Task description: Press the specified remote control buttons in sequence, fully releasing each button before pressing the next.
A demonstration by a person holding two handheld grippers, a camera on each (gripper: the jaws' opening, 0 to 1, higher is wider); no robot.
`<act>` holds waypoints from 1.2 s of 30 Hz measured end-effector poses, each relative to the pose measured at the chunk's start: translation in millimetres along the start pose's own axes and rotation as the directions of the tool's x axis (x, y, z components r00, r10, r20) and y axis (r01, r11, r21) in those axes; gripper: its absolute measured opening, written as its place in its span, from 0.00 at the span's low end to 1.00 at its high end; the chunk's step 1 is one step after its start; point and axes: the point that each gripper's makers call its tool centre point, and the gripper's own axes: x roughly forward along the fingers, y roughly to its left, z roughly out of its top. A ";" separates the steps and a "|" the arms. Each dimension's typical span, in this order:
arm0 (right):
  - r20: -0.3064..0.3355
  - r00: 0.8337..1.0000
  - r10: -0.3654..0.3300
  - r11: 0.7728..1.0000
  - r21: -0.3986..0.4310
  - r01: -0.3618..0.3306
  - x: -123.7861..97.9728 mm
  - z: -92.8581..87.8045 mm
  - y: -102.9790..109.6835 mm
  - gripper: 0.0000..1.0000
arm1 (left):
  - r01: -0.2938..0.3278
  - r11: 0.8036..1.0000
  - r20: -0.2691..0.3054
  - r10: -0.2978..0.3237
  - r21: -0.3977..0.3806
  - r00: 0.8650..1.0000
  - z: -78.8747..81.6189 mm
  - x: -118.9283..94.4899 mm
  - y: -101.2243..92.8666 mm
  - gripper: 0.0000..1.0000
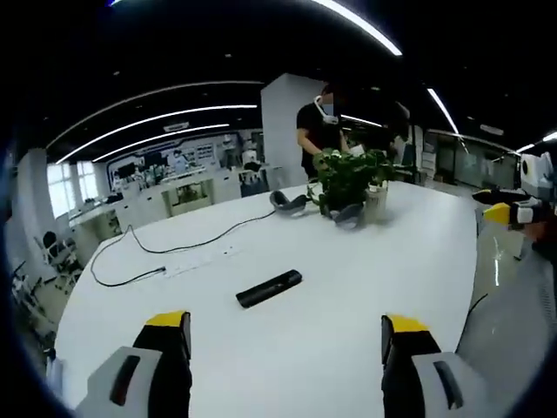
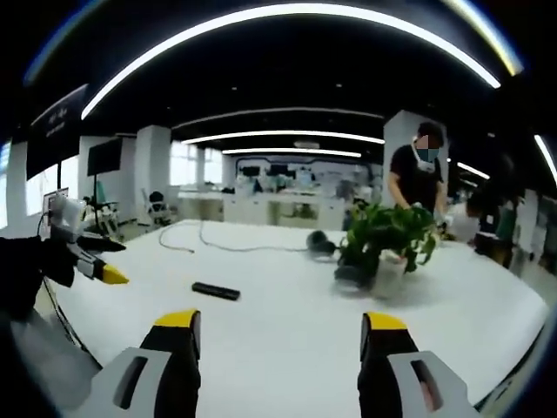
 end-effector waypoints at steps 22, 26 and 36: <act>0.037 0.999 0.000 1.000 0.012 0.000 -4.3 6.6 -0.3 0.75 | -0.219 0.969 0.153 0.235 -0.118 0.960 -0.2 -73.0 -20.2 1.00; 0.034 0.999 -0.003 1.000 0.009 0.003 -4.2 6.2 -1.0 0.74 | -0.269 0.957 0.157 0.283 -0.109 0.946 0.8 -75.3 -11.3 1.00; 0.007 1.000 0.003 1.000 0.001 -0.003 -2.1 2.2 1.6 0.73 | -0.241 0.971 0.046 0.241 -0.015 0.969 -17.2 -64.3 -26.6 1.00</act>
